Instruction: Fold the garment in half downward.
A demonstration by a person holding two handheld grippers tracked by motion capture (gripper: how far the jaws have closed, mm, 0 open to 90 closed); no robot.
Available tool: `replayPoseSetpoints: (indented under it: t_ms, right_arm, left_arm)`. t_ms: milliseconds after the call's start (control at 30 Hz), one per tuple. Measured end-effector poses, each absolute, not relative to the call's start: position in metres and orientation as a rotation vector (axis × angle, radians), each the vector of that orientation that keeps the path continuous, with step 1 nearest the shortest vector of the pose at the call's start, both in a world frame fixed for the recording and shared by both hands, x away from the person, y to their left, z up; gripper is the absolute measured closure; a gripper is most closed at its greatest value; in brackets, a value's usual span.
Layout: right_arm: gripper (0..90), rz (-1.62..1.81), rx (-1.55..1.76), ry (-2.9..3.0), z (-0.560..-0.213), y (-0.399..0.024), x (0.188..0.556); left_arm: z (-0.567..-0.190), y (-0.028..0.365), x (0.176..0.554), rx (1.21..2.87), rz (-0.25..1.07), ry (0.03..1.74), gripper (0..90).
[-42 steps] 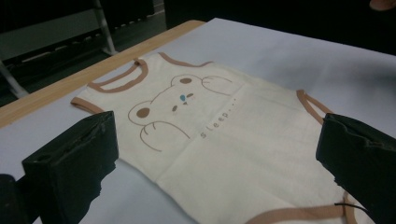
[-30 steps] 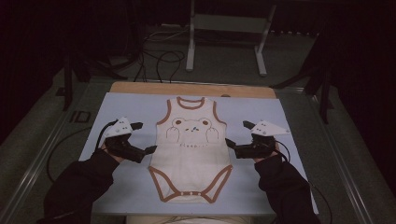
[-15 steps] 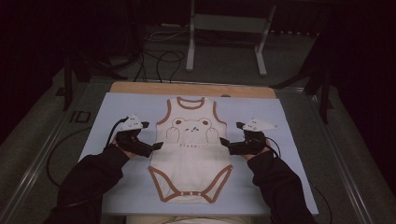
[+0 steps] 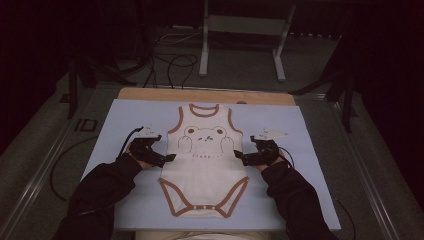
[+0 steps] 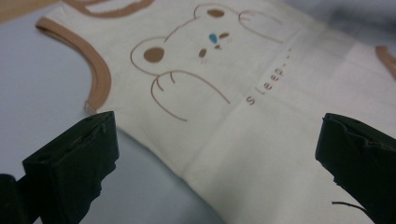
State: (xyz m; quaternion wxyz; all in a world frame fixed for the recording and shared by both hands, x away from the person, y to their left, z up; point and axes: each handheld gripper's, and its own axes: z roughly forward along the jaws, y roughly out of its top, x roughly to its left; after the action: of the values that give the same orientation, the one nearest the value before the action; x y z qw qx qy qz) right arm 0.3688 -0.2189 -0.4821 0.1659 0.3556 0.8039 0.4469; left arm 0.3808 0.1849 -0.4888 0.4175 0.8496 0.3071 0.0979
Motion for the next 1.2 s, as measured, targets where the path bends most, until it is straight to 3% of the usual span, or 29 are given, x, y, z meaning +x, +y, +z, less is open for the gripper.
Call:
replayPoseSetpoints:
  t_ms: [333,767,1200]
  right_arm:
    - [11.3,1.230,1.067,2.306,-0.495,-0.218,0.382]
    - [18.9,1.170,1.141,2.346,-0.509,-0.214,0.395]
    - [45.1,1.090,1.198,2.385,-0.524,-0.211,0.406]
  left_arm:
    - [-0.507,0.181,0.393,2.192,0.232,0.824,6.3]
    - [-0.519,0.178,0.405,2.252,0.212,0.913,21.1]
    - [-0.520,0.172,0.405,2.269,0.307,0.908,40.4]
